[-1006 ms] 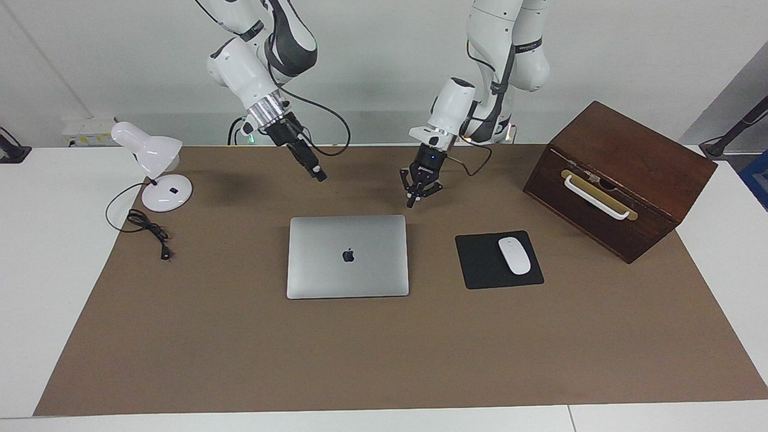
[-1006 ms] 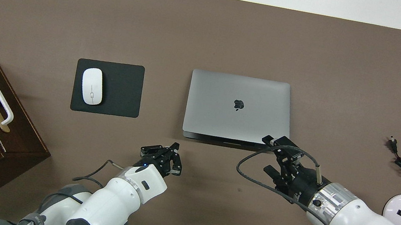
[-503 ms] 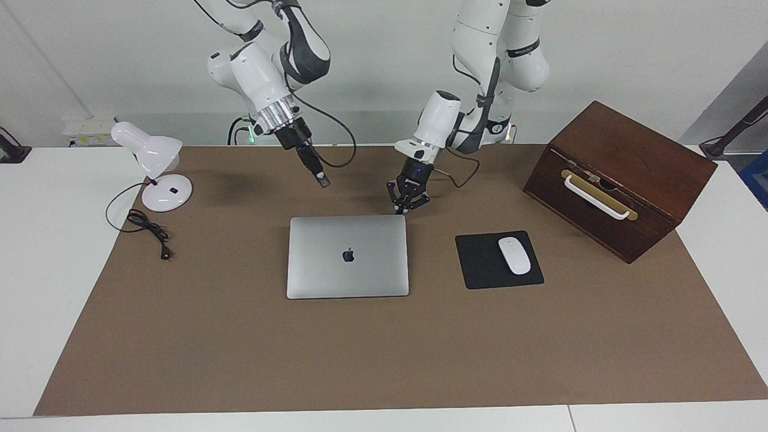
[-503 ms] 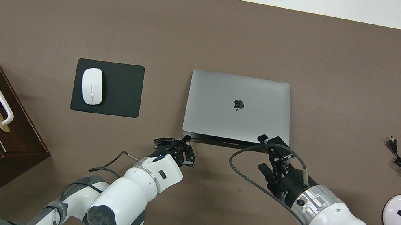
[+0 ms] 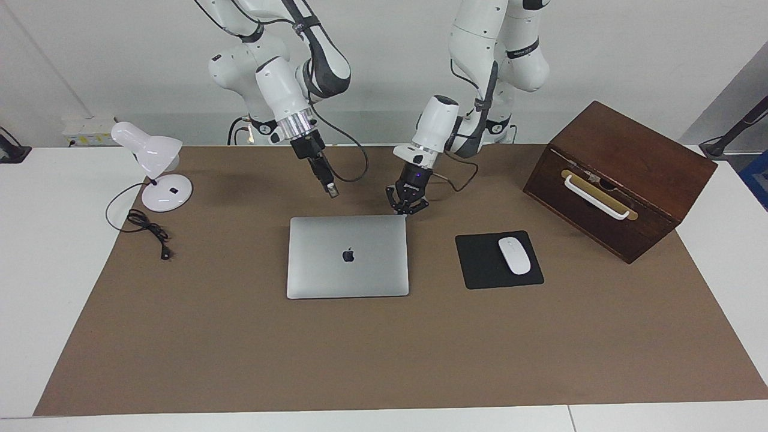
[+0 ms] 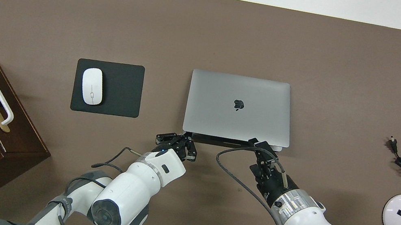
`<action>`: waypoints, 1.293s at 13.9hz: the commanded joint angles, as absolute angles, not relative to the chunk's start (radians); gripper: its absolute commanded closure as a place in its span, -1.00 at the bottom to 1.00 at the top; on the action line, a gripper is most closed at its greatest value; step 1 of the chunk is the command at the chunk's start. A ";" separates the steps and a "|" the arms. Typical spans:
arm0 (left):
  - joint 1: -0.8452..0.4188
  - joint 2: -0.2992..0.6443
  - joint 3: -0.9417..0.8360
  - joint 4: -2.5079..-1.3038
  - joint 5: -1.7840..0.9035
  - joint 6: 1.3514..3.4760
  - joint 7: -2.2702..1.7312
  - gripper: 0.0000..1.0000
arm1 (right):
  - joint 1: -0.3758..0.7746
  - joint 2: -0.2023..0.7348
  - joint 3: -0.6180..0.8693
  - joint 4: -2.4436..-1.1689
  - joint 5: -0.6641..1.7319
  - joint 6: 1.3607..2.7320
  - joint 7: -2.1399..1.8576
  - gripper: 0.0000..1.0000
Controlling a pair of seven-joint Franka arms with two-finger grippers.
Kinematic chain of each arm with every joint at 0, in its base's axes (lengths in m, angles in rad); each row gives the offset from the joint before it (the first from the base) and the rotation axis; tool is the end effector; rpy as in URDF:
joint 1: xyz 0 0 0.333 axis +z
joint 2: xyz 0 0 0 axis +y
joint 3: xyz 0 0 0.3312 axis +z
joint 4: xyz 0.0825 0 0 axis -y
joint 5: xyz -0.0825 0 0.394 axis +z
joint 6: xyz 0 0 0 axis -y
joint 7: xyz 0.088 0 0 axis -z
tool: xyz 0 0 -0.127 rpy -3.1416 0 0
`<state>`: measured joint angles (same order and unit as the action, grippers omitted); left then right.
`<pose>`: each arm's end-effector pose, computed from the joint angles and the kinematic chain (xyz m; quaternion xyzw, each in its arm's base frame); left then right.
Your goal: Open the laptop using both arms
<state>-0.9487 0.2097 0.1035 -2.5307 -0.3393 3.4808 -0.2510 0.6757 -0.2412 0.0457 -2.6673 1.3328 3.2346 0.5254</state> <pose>0.3788 -0.3640 0.2736 0.9266 -0.1123 0.3085 0.1835 0.3770 0.2026 0.3581 -0.7774 0.5137 -0.1456 0.3327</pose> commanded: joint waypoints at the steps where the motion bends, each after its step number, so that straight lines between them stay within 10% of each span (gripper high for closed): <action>1: -0.951 0.248 0.107 -2.494 -0.370 3.502 -0.238 1.00 | 0.718 -0.287 0.043 -2.666 1.567 3.269 0.291 -0.98; 18: -0.951 0.314 0.129 -2.464 -0.368 3.504 -0.154 1.00 | 0.681 -0.374 0.038 -2.681 2.078 3.171 -0.282 -0.97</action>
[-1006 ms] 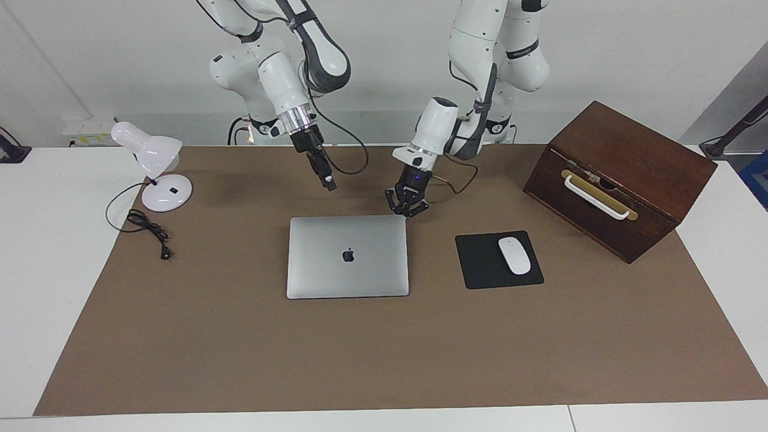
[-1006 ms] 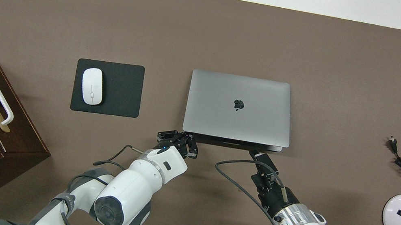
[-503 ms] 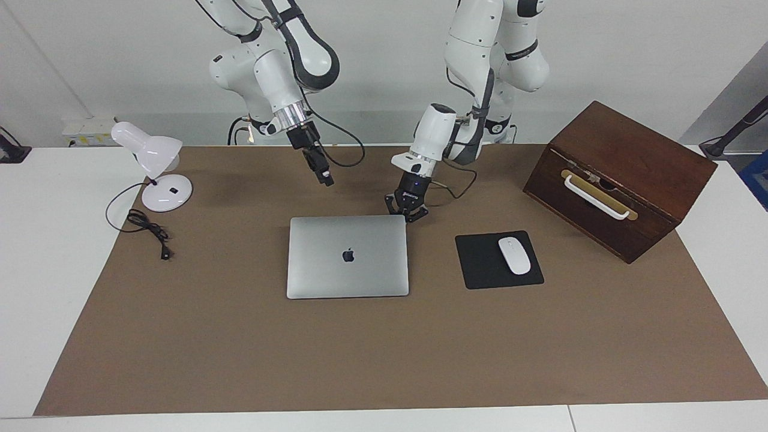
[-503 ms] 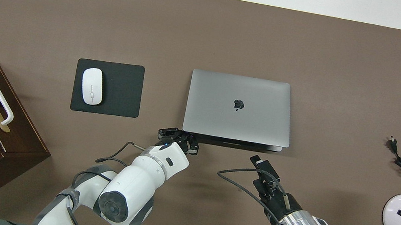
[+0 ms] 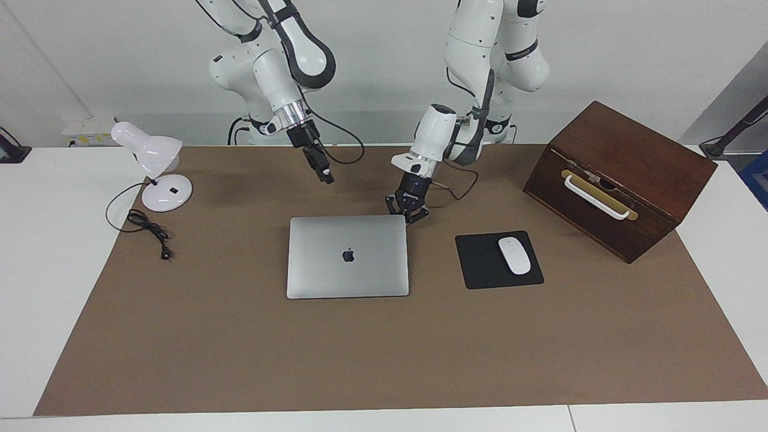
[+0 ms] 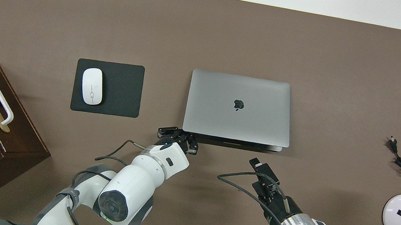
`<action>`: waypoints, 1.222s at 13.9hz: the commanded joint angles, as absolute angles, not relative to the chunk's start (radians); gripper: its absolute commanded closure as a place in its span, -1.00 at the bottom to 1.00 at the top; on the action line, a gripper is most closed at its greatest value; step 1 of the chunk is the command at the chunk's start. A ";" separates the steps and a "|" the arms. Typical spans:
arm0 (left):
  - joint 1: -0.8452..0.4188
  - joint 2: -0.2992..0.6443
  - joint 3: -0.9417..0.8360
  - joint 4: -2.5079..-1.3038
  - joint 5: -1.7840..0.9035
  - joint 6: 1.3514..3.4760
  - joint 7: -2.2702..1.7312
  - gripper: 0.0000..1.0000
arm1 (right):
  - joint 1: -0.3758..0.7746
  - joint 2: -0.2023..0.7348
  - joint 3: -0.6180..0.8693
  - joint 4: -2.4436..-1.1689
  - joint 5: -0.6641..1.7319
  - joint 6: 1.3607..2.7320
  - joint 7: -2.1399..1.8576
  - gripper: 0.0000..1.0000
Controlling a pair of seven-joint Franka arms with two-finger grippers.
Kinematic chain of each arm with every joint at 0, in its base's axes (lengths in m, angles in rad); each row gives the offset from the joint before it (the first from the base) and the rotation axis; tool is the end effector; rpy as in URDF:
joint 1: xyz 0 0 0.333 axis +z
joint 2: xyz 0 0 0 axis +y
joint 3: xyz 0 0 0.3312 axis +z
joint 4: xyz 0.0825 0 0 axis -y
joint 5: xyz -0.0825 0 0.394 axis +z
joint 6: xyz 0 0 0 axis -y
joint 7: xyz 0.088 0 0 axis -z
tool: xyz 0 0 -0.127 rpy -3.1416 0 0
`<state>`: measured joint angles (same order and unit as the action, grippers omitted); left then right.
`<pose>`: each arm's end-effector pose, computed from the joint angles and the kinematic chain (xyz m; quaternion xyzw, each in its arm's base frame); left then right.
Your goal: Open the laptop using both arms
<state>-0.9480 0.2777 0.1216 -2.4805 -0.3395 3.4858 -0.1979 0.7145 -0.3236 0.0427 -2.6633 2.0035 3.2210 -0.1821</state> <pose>0.3953 -0.3672 0.2578 0.9257 -0.1317 0.3143 0.1641 0.3308 0.1896 0.3470 -0.7918 0.4807 -0.1424 0.3487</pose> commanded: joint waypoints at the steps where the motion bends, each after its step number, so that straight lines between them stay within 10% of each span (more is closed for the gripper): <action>1: -0.951 0.314 0.130 -2.464 -0.368 3.504 -0.146 1.00 | 0.660 -0.385 0.040 -2.683 2.117 3.153 -0.340 -0.97; 17: -0.951 0.327 0.137 -2.465 -0.368 3.504 -0.112 1.00 | 0.586 -0.328 0.038 -2.628 2.186 3.112 -0.430 -0.97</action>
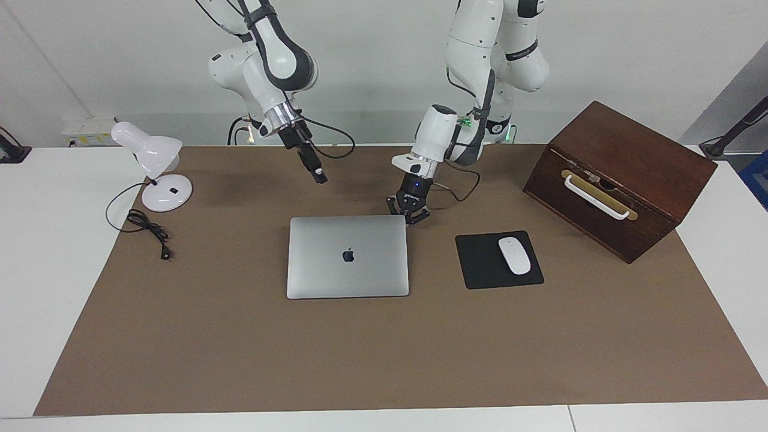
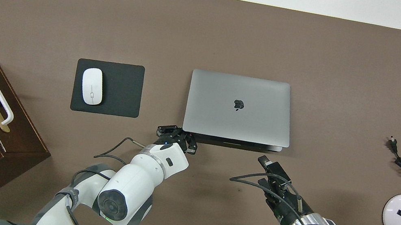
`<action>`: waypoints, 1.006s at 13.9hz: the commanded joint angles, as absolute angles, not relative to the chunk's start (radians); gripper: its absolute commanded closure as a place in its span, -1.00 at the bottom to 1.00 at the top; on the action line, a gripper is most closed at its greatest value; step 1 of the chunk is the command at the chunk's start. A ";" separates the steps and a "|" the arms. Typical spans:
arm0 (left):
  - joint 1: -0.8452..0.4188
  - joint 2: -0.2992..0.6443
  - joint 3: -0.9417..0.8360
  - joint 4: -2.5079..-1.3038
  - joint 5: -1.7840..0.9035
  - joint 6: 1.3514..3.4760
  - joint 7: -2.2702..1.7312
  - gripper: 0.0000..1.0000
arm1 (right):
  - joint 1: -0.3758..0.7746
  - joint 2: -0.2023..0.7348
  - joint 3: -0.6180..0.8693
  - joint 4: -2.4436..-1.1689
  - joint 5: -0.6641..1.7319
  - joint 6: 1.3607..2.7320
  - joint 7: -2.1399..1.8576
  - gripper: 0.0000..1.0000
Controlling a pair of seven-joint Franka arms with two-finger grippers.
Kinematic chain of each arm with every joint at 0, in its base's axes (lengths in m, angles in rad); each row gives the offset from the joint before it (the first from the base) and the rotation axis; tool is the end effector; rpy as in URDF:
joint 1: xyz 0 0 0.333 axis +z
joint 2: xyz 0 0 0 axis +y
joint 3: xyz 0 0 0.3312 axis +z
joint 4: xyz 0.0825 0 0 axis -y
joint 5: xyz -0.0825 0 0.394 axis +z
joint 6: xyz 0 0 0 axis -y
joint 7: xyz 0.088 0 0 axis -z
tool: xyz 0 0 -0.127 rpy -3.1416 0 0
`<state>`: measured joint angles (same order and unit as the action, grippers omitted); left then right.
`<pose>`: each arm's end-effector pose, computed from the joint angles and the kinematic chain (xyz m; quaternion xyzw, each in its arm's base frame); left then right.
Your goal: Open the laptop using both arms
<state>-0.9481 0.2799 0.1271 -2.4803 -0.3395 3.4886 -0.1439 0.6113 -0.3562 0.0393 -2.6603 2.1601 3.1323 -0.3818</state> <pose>0.3973 -0.3651 0.2573 0.9219 -0.1545 0.3201 0.1539 0.3404 0.1675 0.3493 -0.7731 0.4850 -0.1456 0.3820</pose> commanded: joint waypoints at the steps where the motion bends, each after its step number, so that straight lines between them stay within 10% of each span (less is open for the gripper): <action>1: -0.951 0.327 0.137 -2.464 -0.368 3.504 -0.112 1.00 | 0.581 -0.315 0.038 -2.613 2.184 3.112 -0.430 -0.97; 14: -0.951 0.336 0.138 -2.464 -0.368 3.504 -0.094 1.00 | 0.514 -0.131 0.037 -2.470 2.169 3.096 -0.439 -0.97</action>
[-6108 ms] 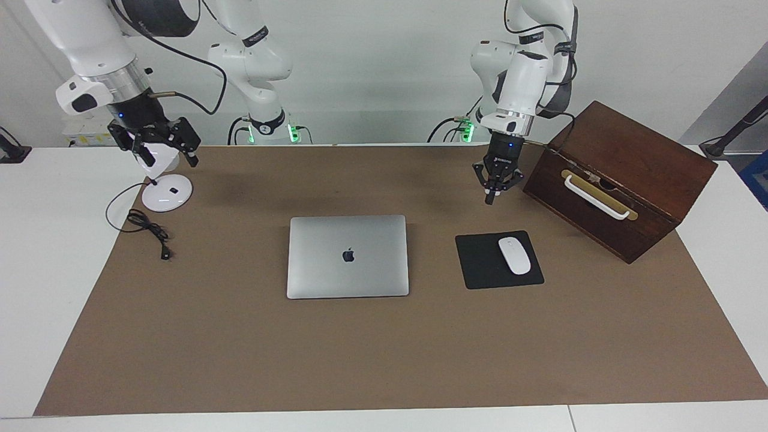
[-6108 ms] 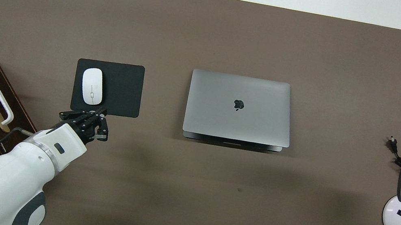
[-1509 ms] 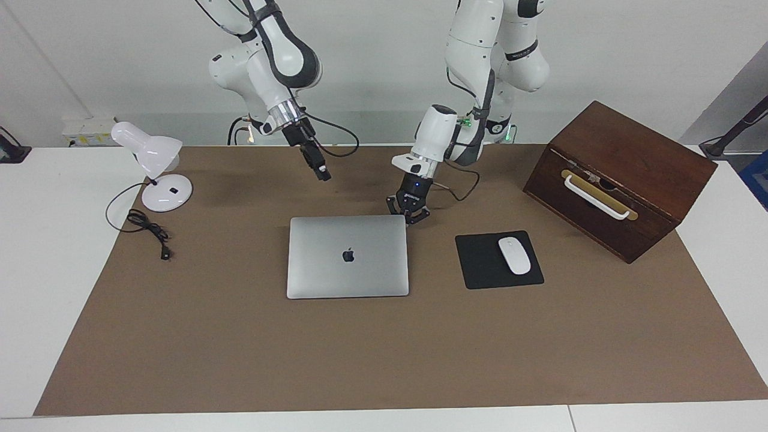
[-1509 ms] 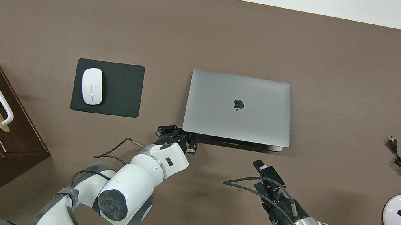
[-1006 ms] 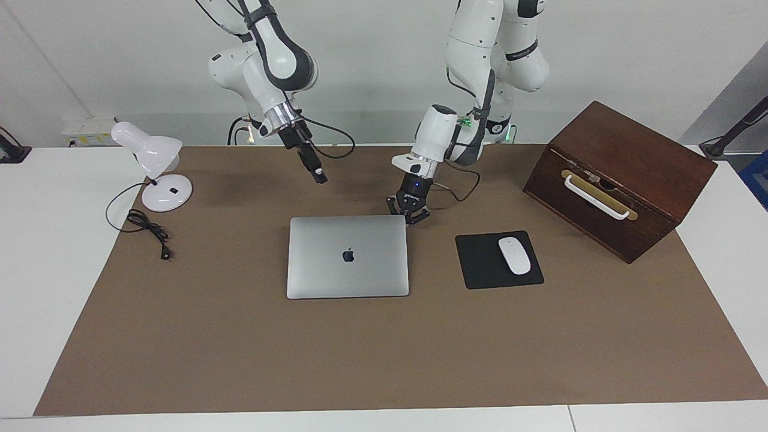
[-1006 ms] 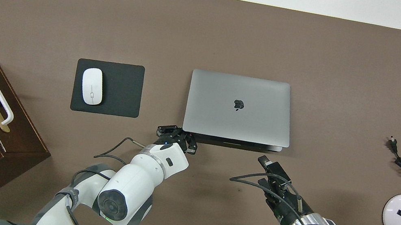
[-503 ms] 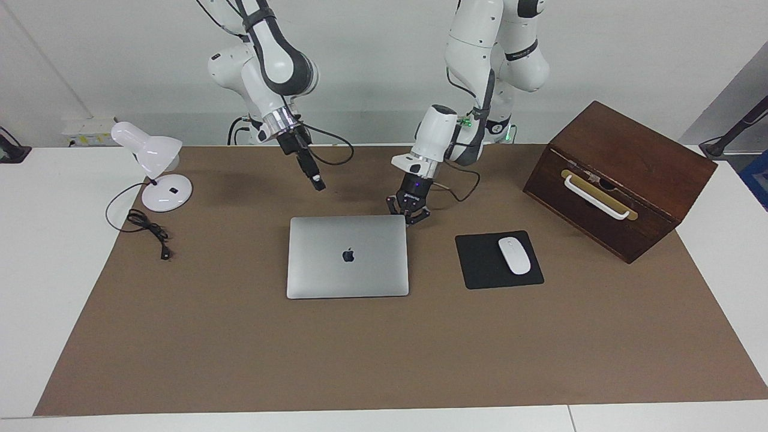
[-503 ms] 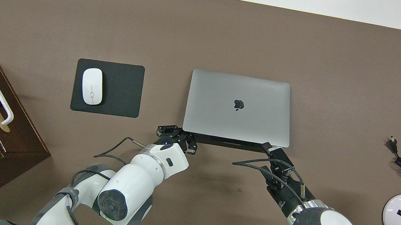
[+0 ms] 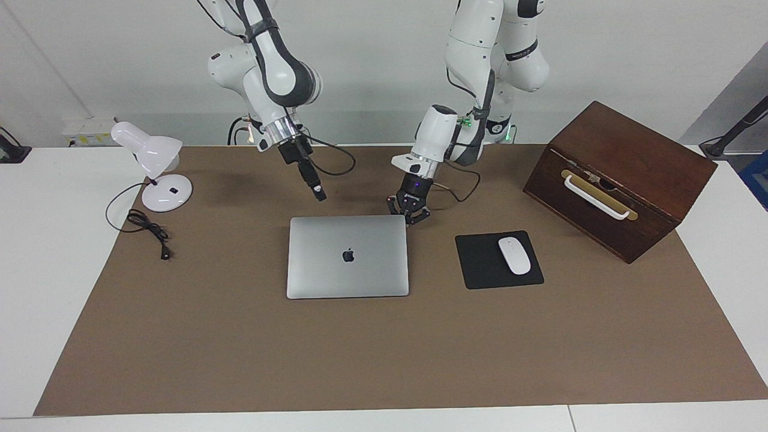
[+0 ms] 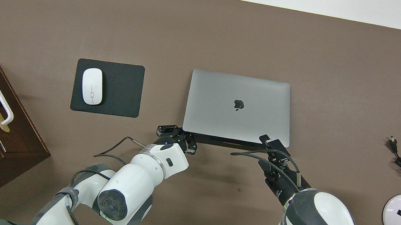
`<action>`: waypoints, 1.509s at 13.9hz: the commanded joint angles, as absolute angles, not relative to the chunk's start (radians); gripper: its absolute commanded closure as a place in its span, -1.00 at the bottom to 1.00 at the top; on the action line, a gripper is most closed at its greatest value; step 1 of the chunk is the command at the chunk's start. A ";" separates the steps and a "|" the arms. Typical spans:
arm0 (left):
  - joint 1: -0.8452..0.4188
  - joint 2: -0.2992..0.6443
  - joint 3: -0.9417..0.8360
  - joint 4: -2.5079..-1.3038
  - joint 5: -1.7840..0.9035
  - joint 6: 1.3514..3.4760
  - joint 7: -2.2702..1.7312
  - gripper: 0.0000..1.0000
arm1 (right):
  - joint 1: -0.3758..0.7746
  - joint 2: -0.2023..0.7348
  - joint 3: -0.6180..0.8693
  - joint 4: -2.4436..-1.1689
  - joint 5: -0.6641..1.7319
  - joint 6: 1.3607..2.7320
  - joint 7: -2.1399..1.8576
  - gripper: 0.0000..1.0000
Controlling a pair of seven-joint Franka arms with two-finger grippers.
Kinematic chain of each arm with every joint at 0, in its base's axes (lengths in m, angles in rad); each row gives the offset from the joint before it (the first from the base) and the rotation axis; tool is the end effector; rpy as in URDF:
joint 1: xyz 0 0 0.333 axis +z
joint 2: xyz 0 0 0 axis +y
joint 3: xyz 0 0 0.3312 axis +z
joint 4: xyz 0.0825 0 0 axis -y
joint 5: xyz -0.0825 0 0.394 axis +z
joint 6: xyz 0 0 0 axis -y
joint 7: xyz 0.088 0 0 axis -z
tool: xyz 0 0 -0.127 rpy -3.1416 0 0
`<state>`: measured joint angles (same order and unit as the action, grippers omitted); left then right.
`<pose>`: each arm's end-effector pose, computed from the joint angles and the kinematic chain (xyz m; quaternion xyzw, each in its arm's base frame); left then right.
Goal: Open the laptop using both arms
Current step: 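Lift the laptop lid upward with the right gripper while the left gripper holds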
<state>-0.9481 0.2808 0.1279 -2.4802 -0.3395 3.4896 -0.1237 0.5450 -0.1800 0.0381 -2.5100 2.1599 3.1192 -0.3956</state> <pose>0.3976 -0.3647 0.2571 0.9203 -0.1635 0.3220 0.1504 0.3942 0.1750 0.3396 -0.7638 0.5063 -0.1499 0.3713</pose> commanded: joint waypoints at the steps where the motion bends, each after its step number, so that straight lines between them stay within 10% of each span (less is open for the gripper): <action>1: -0.951 0.337 0.140 -2.464 -0.368 3.504 -0.094 1.00 | 0.512 -0.111 0.037 -2.461 2.169 3.094 -0.439 -0.97; 21: -0.951 0.344 0.152 -2.464 -0.368 3.504 -0.067 1.00 | 0.437 0.015 0.035 -2.295 2.106 3.028 -0.492 -0.98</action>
<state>-0.9482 0.2861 0.1349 -2.4790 -0.3394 3.4978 -0.0996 0.4708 -0.0034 0.0347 -2.3361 2.1170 3.0622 -0.4518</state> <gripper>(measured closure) 0.991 0.000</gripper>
